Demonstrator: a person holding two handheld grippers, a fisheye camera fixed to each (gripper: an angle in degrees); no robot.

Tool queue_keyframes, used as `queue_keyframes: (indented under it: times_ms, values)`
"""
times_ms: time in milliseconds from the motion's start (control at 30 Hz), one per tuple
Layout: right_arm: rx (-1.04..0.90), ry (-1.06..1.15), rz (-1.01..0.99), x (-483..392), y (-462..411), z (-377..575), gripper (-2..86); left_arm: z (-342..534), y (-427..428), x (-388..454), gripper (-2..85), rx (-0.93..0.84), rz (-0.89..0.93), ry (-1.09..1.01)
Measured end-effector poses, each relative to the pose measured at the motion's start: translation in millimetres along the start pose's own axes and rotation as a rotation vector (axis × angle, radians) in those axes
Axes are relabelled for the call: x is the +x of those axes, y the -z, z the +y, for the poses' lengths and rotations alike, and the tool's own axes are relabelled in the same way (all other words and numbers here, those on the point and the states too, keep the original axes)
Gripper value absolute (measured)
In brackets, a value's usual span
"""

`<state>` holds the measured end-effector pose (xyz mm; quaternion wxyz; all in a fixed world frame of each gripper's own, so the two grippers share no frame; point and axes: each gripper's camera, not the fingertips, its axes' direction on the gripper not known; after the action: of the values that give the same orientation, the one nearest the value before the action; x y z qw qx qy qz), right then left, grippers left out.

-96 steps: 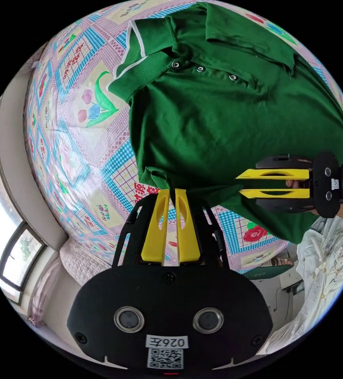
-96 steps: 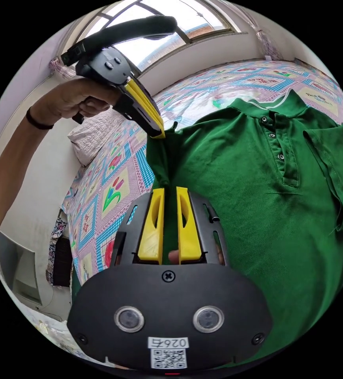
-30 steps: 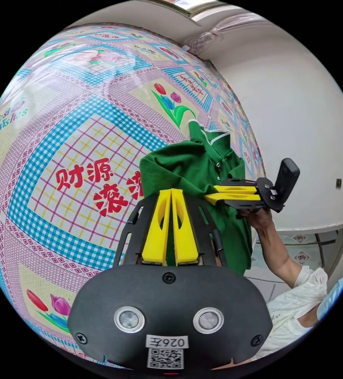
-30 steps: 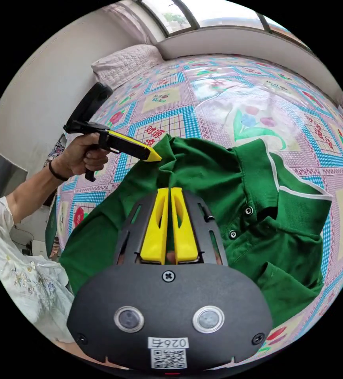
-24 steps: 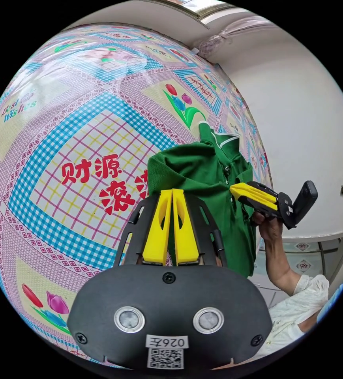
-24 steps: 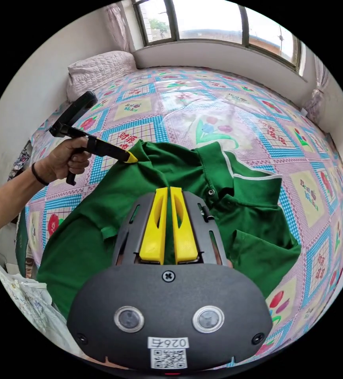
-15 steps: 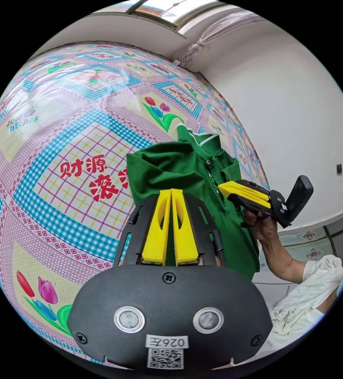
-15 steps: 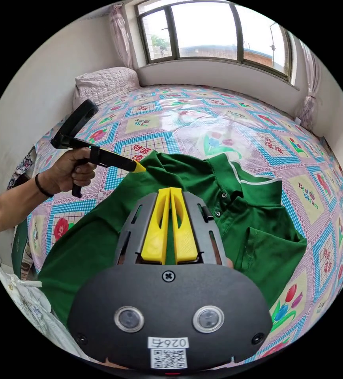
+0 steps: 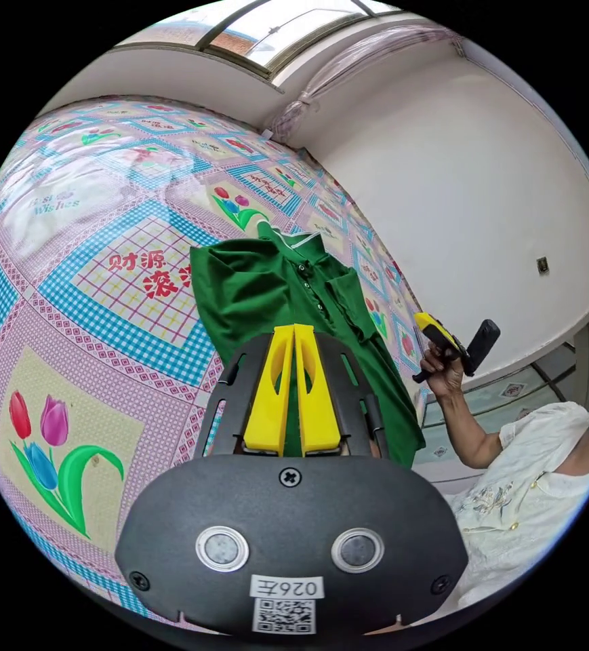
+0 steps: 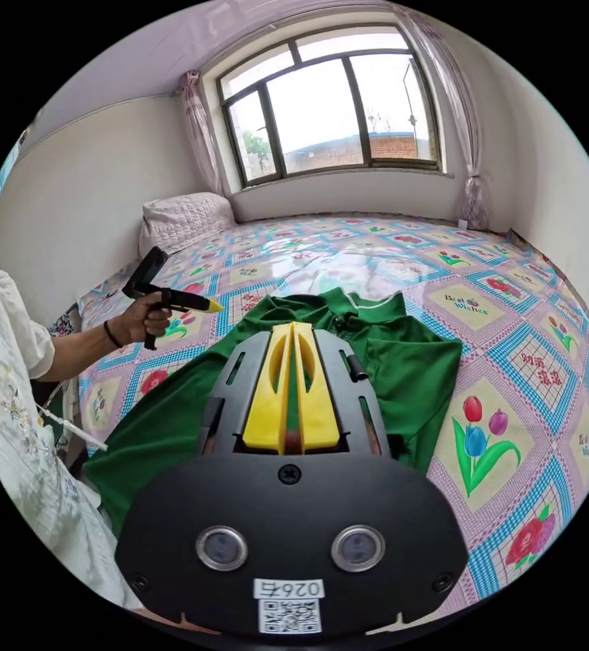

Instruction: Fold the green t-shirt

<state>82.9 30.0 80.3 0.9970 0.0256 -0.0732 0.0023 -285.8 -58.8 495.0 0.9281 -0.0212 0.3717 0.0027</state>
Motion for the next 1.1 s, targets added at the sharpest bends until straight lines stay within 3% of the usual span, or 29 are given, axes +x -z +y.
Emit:
queue_keyframes:
  times_ms: [200,267,367,567,667,767,1100]
  values:
    - [0.149,-0.184,-0.031,1,142,58,-0.1,103,55,73,0.3,0.018,-0.031,-0.088]
    - [0.102,-0.139,-0.003,-13,183,79,-0.5,150,77,104,3.8,0.009,-0.045,-0.092]
    - [0.010,-0.109,0.031,-31,218,106,-0.8,213,102,150,1.3,-0.008,-0.102,-0.082]
    - [-0.162,-0.195,-0.038,-32,262,183,0.9,343,124,217,0.6,-0.028,-0.275,0.073]
    - [-0.267,-0.231,0.001,-31,283,227,4.8,394,119,231,7.1,-0.078,-0.318,0.178]
    - [-0.305,-0.286,0.026,-31,306,265,7.1,427,123,244,13.1,-0.087,-0.356,0.259]
    - [-0.423,-0.244,0.129,-39,298,305,9.9,470,136,278,18.5,-0.095,-0.378,0.323]
